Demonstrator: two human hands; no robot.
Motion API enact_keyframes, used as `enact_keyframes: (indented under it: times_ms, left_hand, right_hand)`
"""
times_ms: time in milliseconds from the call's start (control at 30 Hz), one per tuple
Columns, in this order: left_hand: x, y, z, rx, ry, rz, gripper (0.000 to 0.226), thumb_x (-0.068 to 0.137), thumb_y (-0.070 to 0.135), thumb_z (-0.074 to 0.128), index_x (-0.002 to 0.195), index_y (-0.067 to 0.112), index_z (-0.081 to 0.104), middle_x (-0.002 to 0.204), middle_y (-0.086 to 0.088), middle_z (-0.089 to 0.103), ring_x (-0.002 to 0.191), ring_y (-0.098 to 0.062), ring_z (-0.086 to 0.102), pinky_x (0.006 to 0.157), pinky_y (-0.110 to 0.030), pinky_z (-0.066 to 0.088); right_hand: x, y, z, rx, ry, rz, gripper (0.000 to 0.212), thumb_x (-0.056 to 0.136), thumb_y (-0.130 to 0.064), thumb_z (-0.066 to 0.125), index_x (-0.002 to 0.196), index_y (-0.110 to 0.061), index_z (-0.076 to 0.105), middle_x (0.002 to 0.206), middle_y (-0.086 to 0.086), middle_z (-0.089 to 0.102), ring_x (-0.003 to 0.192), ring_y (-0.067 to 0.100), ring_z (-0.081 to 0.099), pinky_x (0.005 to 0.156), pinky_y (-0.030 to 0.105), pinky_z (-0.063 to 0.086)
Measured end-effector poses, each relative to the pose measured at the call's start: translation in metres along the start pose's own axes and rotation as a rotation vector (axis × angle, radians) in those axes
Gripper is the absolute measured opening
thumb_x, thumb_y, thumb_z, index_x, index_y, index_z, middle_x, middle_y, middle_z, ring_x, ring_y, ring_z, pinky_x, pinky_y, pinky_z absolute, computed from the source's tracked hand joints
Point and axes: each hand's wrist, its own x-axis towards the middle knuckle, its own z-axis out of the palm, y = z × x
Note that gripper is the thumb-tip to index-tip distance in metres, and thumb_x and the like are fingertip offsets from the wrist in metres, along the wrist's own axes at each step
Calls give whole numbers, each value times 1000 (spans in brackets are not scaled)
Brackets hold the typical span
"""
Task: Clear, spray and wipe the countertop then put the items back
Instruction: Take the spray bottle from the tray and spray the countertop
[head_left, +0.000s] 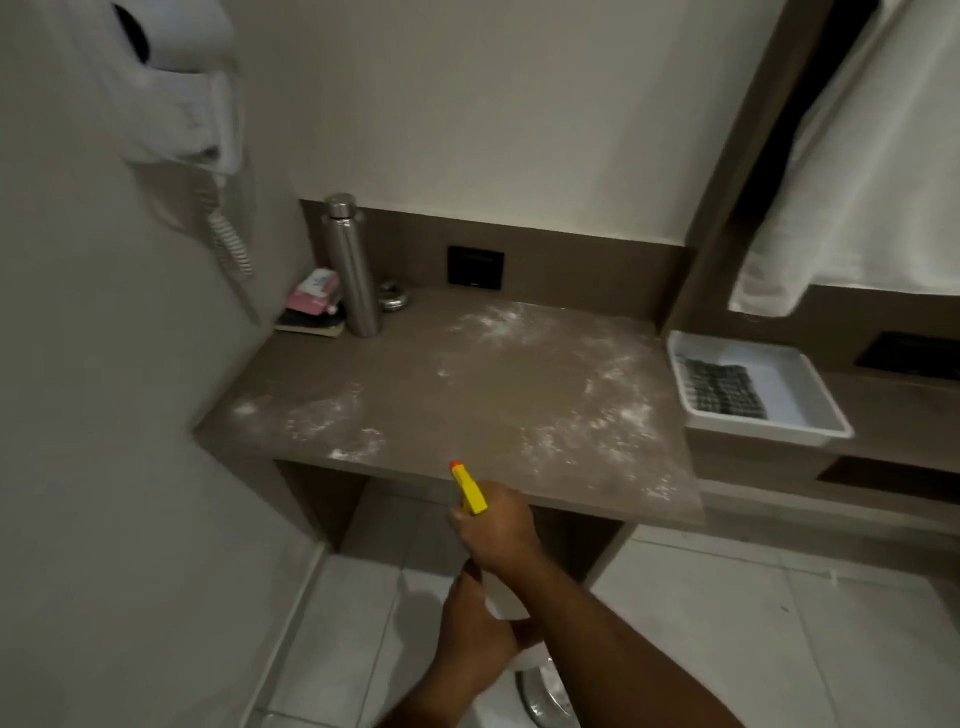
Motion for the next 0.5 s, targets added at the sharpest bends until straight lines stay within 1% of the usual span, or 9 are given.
enact_keyframes:
  times_ms: [67,133,200,233,267,300,367,433,500]
  left_hand:
    - [-2,-1,-16,-56,44,-25,74,37,44,84,100,57,48,106,20,62,99,-2,61,84,-36,59]
    - [4,-10,-40,-62,88,-27,77,37,46,84,103,56,46,108,25,59,98,1,58,86,-34,57]
    - [11,-21,-58,-28,92,8,70,42,41,85,105,50,55,103,16,66,93,-6,64,80,-36,57]
    - [15,-24,-63,-5,84,15,59,48,32,87,102,44,65,99,7,71,90,-17,69,74,-40,58]
    - [20,-24,-67,-4,101,18,51,53,25,86,98,41,69,96,3,73,87,-21,72,70,-39,58]
    - [23,-22,-70,75,81,72,53,52,22,88,97,42,68,94,6,72,85,-17,71,68,-32,58]
    - [28,-12,-66,75,12,38,68,47,33,87,105,44,54,103,16,63,94,-3,63,76,-19,53]
    - [32,1,-52,72,-57,39,76,48,39,82,118,32,51,116,9,61,105,-8,60,88,-26,53]
    - [35,18,-29,57,-140,29,77,52,34,79,123,22,51,120,0,61,108,-15,60,92,-29,53]
  right_hand:
    - [7,-15,19,11,-82,-41,31,80,-31,65,60,-21,44,63,0,51,59,18,49,53,29,34]
    - [14,-34,43,35,-172,-99,35,80,-30,66,57,-20,41,56,-2,46,53,15,44,51,29,32]
    - [20,-48,60,9,-186,-111,38,79,-25,65,52,-20,39,49,-3,43,47,12,41,50,28,31]
    - [23,-52,65,5,-167,-110,37,78,-23,65,51,-20,40,49,-3,43,47,11,41,50,28,32]
    - [26,-54,66,20,-139,-105,33,78,-22,65,53,-20,43,51,-3,45,48,11,43,51,29,34]
    - [28,-53,64,50,-112,-92,28,78,-22,66,57,-20,49,55,-3,49,51,14,46,54,31,38]
    - [31,-45,50,121,-55,-59,19,83,-25,67,70,-13,58,65,4,56,59,18,52,60,33,45]
    - [34,-31,26,110,27,-27,25,86,-29,67,67,-15,57,62,4,56,57,16,52,59,30,45]
    - [33,-16,-3,49,146,39,32,85,-27,66,59,-19,50,56,-1,52,52,12,48,53,28,40]
